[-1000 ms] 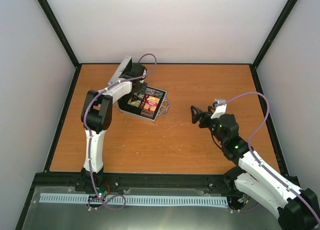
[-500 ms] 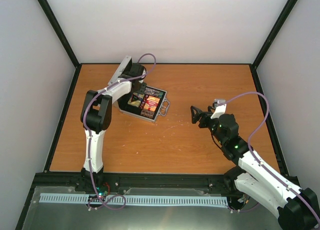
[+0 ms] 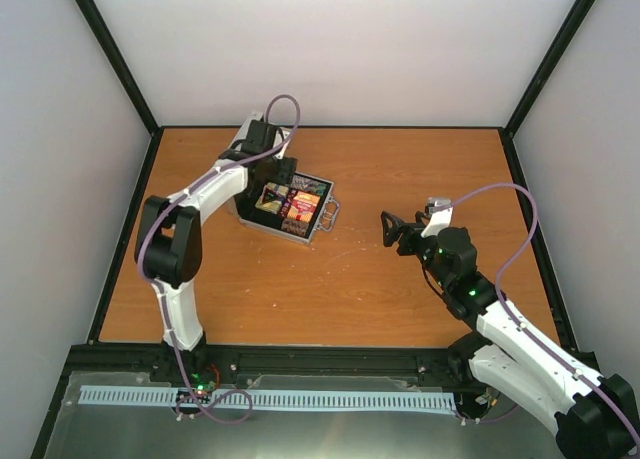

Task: Pack up texas hold em set

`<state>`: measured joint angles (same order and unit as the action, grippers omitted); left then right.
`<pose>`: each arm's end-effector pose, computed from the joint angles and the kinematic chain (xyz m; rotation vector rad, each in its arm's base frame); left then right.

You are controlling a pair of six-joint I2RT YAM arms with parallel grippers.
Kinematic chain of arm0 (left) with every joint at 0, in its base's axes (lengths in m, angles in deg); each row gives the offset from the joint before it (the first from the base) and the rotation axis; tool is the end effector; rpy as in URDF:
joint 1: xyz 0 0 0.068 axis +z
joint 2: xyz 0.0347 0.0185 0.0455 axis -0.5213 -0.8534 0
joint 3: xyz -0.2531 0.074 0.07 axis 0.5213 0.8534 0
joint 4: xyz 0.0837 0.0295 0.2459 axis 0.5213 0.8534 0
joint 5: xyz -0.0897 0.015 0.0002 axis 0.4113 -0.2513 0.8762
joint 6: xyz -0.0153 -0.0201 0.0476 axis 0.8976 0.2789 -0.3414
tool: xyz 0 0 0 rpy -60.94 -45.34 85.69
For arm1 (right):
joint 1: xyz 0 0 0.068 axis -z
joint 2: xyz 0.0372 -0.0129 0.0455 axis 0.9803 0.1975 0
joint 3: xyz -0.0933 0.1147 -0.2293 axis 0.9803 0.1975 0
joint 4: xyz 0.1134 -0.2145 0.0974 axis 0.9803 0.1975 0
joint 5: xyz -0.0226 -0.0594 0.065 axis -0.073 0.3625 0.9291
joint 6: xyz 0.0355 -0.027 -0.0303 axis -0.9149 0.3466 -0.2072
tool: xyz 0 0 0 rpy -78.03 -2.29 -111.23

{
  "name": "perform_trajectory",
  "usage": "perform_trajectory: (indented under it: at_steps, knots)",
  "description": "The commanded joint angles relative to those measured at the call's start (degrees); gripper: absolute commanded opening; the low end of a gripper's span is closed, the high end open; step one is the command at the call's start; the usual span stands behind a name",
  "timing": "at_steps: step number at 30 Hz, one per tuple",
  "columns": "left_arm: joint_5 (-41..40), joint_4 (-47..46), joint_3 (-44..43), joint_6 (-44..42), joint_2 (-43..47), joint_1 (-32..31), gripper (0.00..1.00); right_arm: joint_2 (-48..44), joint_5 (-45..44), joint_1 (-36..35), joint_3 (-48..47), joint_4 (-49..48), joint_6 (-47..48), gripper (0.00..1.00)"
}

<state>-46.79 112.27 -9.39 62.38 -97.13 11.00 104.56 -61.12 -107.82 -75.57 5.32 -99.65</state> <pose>0.4138 -0.1529 0.2286 0.4082 2.3917 -0.1248 0.1660 0.0892 0.2463 0.0081 1.8305 0.6004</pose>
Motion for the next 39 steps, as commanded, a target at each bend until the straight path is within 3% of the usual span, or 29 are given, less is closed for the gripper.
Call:
perform_trajectory:
  at_steps: [1,8,10,12,14,17,23,39]
  knots:
    - [16.89,-5.49,2.78,1.63,7.96,-0.23,0.70,-0.05,0.12,0.47,-0.25,-0.42,-0.01,1.00]
    - [31.39,-8.29,7.50,6.26,22.88,-0.21,0.83,-0.68,0.90,0.55,-0.75,0.26,-0.32,1.00]
    - [28.77,-9.40,10.16,7.48,28.25,-0.23,0.91,-0.40,1.34,0.60,-0.91,0.01,-0.58,1.00]
    - [20.98,-9.96,13.66,8.63,32.95,-0.16,0.99,0.03,2.47,0.56,-1.10,-0.08,-0.92,1.00]
    - [12.85,-10.66,16.91,10.77,37.33,0.69,1.00,0.32,3.70,0.59,-1.36,-0.22,-1.19,1.00]
    - [14.02,-13.92,22.45,15.47,40.25,5.89,1.00,0.10,5.42,0.65,-1.88,0.25,-1.42,1.00]
    - [19.99,-17.19,28.46,20.23,39.38,13.74,1.00,-2.86,7.51,0.69,-2.59,3.61,-1.12,1.00]
    - [38.29,-22.41,30.35,21.12,31.04,14.16,1.00,-7.49,9.37,0.65,-3.73,9.40,-1.01,1.00]
